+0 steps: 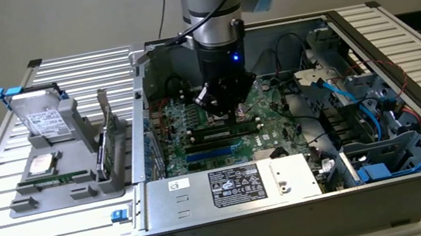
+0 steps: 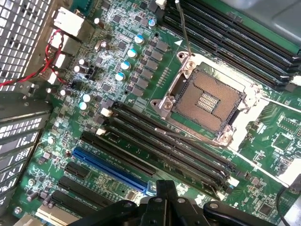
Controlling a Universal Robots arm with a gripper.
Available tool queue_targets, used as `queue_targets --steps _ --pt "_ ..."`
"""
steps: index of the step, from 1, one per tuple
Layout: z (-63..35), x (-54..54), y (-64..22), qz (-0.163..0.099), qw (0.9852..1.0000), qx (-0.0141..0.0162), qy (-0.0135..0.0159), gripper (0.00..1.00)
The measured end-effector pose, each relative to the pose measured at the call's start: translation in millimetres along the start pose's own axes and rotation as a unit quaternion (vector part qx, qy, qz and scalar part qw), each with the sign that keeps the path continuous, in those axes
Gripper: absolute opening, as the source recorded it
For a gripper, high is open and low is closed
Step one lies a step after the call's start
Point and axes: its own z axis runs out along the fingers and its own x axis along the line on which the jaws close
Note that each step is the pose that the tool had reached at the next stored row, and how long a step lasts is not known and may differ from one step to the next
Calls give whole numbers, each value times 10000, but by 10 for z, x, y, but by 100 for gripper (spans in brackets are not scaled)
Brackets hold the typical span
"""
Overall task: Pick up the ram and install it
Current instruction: 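Press down the ram until it locks into place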
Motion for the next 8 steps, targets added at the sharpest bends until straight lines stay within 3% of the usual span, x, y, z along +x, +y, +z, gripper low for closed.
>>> queue_targets --steps 5,8 --pt "0 0 0 269 9996 16 -11 11" --pt "0 0 1 421 9991 9 -10 11"
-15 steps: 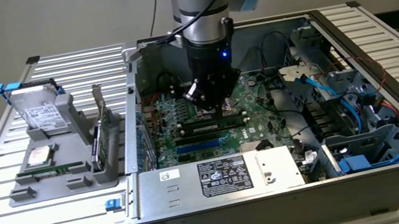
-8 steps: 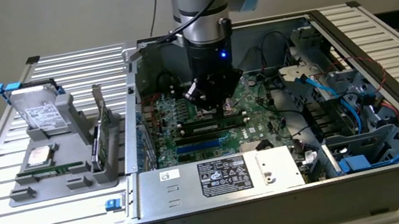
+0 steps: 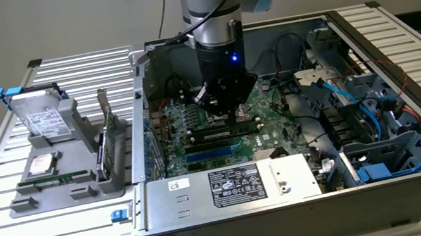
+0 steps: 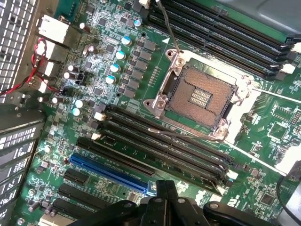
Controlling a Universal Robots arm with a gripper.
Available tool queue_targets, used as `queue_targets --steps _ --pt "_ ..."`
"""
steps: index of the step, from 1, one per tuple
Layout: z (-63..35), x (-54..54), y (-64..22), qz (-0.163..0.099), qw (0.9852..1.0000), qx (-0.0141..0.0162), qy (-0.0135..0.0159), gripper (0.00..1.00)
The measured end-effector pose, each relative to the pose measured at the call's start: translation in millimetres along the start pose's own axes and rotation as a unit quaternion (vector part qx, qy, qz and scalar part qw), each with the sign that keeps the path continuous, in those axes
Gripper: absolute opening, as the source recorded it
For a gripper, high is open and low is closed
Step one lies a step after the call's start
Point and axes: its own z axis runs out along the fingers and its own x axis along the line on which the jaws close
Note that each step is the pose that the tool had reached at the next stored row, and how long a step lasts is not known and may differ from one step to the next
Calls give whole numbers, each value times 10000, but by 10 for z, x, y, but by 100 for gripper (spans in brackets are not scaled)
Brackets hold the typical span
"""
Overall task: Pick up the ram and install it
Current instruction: 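Press down the ram until it locks into place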
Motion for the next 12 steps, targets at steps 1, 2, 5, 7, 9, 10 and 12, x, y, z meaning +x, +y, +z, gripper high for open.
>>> queue_targets --steps 1,2,5,7,9,10,12 --pt "0 0 0 52 10000 -4 1 11" --pt "-1 1 -1 100 9999 -9 1 11" --pt "0 0 -1 226 9997 -49 -29 11" --pt "-1 0 -1 308 9995 -79 -45 11" --pt "-1 0 -1 388 9991 -127 -71 11" --pt "-1 0 -1 425 9990 -149 -82 11" --pt "-1 0 -1 507 9985 -187 -95 11"
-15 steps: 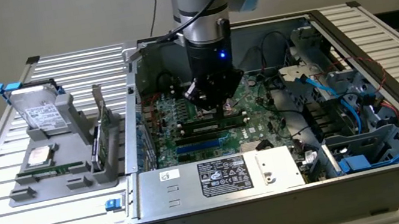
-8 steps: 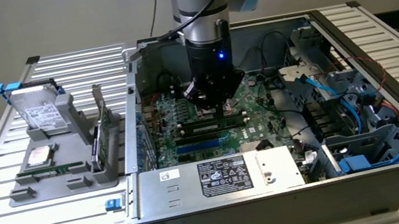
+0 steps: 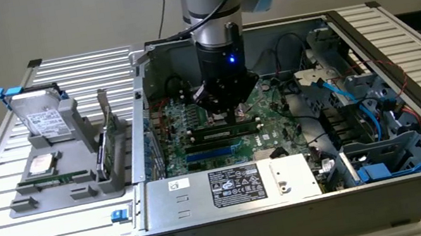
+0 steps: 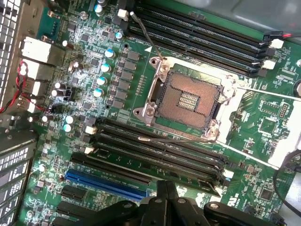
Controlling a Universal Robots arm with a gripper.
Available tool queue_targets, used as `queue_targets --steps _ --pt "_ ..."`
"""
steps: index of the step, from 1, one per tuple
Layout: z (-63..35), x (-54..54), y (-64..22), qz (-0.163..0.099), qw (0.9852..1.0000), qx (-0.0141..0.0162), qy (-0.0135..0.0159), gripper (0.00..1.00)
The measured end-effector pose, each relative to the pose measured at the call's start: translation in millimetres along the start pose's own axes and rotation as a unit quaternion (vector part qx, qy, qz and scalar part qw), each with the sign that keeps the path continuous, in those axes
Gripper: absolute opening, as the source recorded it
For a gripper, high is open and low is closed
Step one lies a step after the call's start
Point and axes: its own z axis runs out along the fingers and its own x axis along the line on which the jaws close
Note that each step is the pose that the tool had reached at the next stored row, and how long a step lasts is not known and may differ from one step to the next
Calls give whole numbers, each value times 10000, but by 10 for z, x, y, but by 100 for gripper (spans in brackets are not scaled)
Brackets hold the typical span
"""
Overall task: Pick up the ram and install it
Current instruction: 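Press down the ram until it locks into place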
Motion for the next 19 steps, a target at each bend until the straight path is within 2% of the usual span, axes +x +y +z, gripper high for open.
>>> queue_targets --steps 4,10,14,19 --pt "1 0 1 188 9998 -49 -3 11" --pt "0 0 0 544 9985 -65 28 11" --pt "0 0 0 807 9967 -64 53 11" --pt "0 0 0 1144 9934 -57 87 11"
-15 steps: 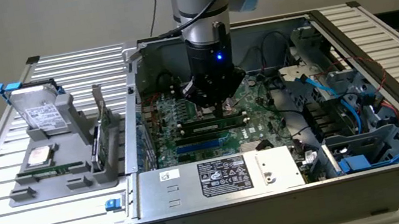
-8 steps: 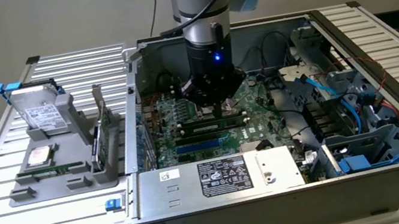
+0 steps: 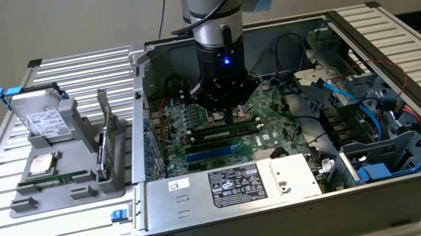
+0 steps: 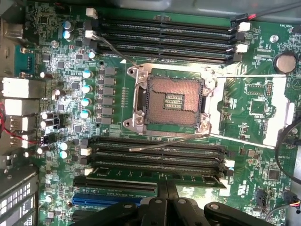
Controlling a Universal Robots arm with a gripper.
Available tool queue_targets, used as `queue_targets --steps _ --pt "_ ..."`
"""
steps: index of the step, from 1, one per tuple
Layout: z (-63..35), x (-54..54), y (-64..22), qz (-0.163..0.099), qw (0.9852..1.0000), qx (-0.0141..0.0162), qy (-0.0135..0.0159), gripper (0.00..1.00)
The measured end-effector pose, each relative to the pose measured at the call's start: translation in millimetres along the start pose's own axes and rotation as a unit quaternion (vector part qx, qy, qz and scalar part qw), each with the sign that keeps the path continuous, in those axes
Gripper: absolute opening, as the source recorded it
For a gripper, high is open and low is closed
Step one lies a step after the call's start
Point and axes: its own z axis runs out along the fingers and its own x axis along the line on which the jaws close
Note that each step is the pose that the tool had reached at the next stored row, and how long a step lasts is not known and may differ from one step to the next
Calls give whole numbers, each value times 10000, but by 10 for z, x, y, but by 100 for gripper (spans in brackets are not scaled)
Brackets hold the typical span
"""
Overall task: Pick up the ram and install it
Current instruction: 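Press down the ram until it locks into place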
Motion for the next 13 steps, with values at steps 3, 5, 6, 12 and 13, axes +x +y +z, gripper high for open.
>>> queue_targets --steps 3,5,6,12,13 --pt "0 0 0 179 9998 4 15 11" --pt "1 0 1 264 9997 11 18 11" --pt "1 -1 0 272 9996 15 15 11" --pt "1 0 0 274 9996 19 15 11" --pt "1 0 0 274 9996 19 14 11"
